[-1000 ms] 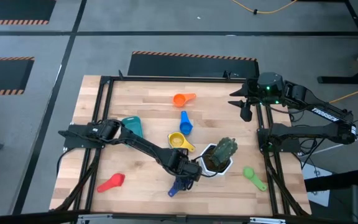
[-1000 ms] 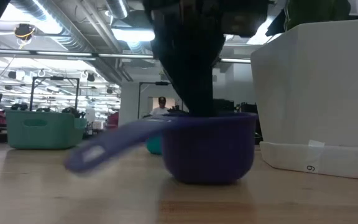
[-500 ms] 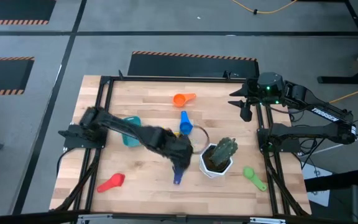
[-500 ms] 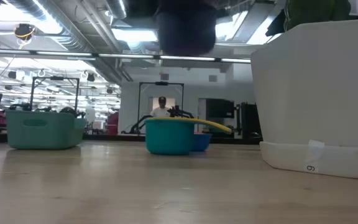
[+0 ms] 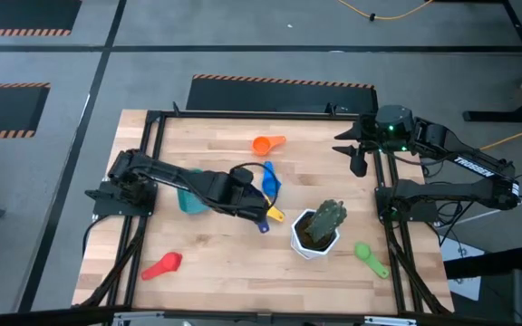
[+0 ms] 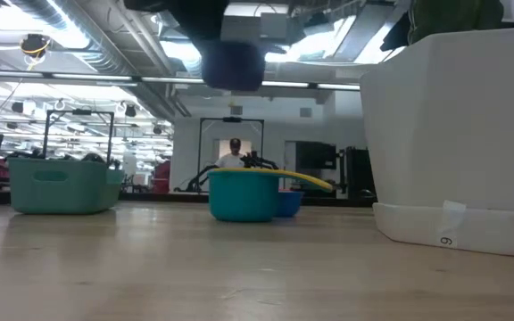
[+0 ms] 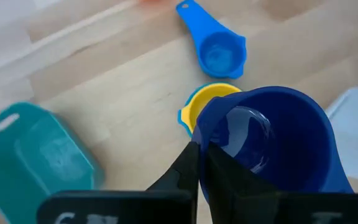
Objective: Nest measuring cups in basket
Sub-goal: Stack the dark blue measuring cup on top of the yellow measuring cup
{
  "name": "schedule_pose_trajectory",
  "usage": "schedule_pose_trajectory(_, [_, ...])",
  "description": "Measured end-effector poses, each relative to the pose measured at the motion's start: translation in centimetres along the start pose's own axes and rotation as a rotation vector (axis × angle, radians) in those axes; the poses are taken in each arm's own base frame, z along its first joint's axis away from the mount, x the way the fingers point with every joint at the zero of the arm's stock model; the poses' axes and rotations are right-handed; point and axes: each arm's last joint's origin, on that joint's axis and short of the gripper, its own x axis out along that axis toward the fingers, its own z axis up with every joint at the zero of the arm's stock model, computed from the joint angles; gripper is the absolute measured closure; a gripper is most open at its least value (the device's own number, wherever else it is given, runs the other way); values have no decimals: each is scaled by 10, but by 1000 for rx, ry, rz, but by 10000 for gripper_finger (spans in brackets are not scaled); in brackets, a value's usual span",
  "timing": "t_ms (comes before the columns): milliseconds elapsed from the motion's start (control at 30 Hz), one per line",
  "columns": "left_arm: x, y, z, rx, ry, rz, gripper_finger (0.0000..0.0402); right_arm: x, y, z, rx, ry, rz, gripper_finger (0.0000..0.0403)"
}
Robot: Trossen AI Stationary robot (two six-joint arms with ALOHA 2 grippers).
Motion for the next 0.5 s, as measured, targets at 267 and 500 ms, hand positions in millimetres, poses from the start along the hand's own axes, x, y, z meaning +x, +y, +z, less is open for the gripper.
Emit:
schedule_pose_trajectory(267, [35, -18, -13, -126, 4, 77, 396, 0, 0, 0, -1, 1, 0, 240])
schedule_pose_trajectory(500, [66, -29, -16, -169, 5, 129, 397, 0, 0, 0, -1, 5, 1, 240])
